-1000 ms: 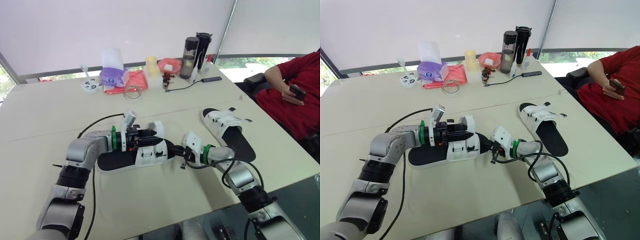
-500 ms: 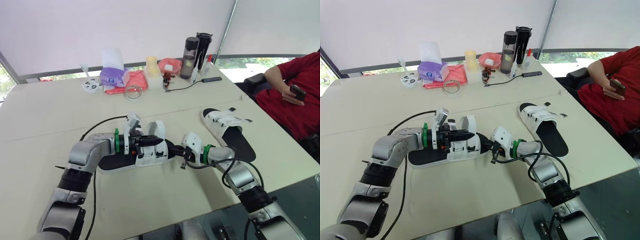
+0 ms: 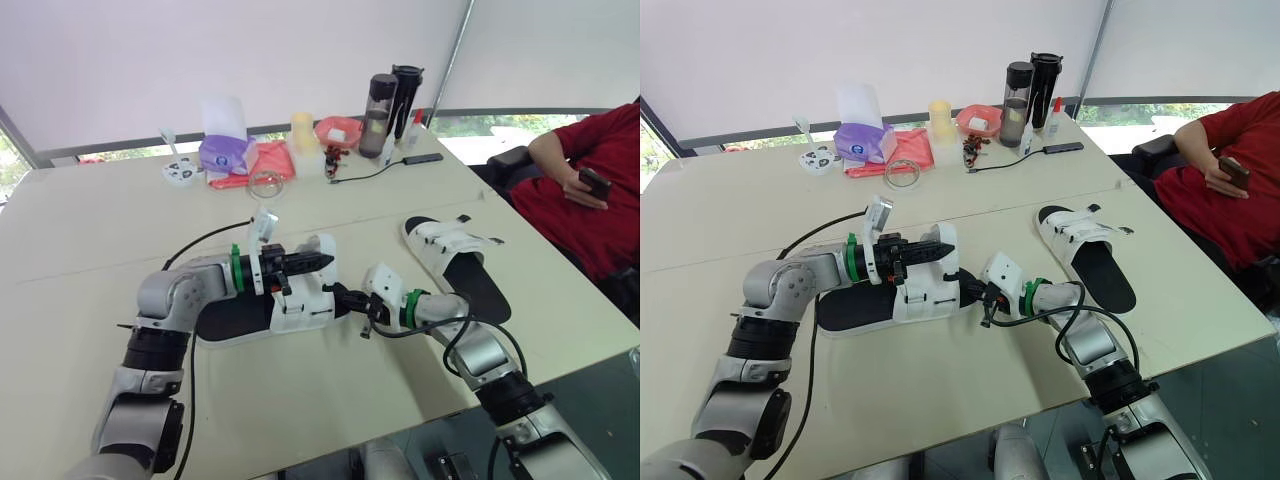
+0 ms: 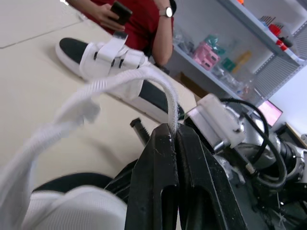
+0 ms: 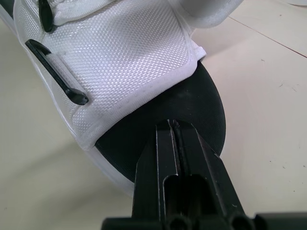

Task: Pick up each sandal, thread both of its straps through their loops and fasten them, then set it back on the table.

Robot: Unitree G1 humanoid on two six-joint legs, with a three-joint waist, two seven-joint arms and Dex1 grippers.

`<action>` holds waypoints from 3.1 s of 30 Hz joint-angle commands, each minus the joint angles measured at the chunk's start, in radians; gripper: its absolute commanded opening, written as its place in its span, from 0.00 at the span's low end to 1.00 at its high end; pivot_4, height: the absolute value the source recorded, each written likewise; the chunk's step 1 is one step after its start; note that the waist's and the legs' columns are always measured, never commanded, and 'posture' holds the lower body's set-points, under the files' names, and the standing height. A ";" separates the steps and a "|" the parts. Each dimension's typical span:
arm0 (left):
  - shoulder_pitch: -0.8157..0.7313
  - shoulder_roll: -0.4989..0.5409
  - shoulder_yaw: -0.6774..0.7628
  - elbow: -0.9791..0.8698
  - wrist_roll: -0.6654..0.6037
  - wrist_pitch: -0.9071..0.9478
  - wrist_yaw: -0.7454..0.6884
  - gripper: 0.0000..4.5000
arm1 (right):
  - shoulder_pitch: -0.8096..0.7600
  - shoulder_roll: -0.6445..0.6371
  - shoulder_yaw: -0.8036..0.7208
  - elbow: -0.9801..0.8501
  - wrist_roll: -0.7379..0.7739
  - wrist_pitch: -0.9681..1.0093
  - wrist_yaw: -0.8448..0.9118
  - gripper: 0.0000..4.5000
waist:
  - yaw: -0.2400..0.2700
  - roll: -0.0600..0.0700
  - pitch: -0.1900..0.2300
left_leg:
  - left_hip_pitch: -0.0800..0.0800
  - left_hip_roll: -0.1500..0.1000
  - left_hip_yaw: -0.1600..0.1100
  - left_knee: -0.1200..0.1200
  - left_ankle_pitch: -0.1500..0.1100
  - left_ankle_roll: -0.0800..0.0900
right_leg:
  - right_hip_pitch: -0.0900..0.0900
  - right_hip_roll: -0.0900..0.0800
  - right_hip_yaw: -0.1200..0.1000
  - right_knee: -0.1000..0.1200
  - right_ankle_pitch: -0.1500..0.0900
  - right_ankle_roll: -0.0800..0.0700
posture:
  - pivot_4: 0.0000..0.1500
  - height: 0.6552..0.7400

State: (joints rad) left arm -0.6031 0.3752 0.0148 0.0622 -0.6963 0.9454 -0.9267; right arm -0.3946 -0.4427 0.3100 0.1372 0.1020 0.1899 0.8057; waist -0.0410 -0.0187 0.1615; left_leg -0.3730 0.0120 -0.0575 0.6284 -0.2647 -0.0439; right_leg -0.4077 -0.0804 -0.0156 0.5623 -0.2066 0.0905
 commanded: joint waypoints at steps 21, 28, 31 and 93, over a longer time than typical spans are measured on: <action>0.099 0.018 -0.094 -0.072 0.076 -0.059 0.007 0.01 | 0.076 -0.019 0.065 0.150 -0.099 0.076 -0.020 0.00 | 0.001 0.000 -0.001 | 0.000 0.000 -0.001 0.000 -0.002 -0.003 | -0.001 -0.001 0.000 -0.001 0.000 0.000 | 1.00 1.00; 0.112 0.016 -0.135 -0.073 0.137 -0.111 0.033 0.01 | 0.082 -0.018 0.063 0.144 -0.098 0.079 -0.025 0.00 | 0.002 0.000 -0.004 | 0.000 0.001 -0.002 0.000 -0.002 -0.003 | -0.001 -0.001 0.000 -0.001 0.000 0.000 | 1.00 1.00; 0.122 0.028 -0.149 -0.081 0.159 -0.147 0.023 0.01 | 0.082 -0.017 0.063 0.145 -0.098 0.079 -0.028 0.00 | 0.002 0.001 -0.006 | 0.000 0.001 -0.002 0.000 -0.002 -0.003 | -0.001 -0.001 0.000 -0.001 0.000 0.000 | 1.00 1.00; 0.240 0.189 -0.271 -0.216 0.353 -0.504 -0.095 0.01 | 0.060 0.006 0.060 0.198 -0.107 0.058 -0.032 0.00 | -0.001 0.016 -0.018 | -0.003 0.015 0.005 -0.002 -0.004 -0.006 | -0.002 -0.008 -0.017 -0.021 0.000 0.000 | 1.00 1.00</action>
State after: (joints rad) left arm -0.3730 0.5458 -0.2241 -0.1426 -0.3567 0.4384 -0.9843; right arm -0.3960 -0.4150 0.3114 0.1726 0.0892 0.1781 0.7937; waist -0.0425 -0.0024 0.1436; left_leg -0.3763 0.0274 -0.0532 0.6264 -0.2689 -0.0497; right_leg -0.4098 -0.0874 -0.0337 0.5409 -0.2066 0.0903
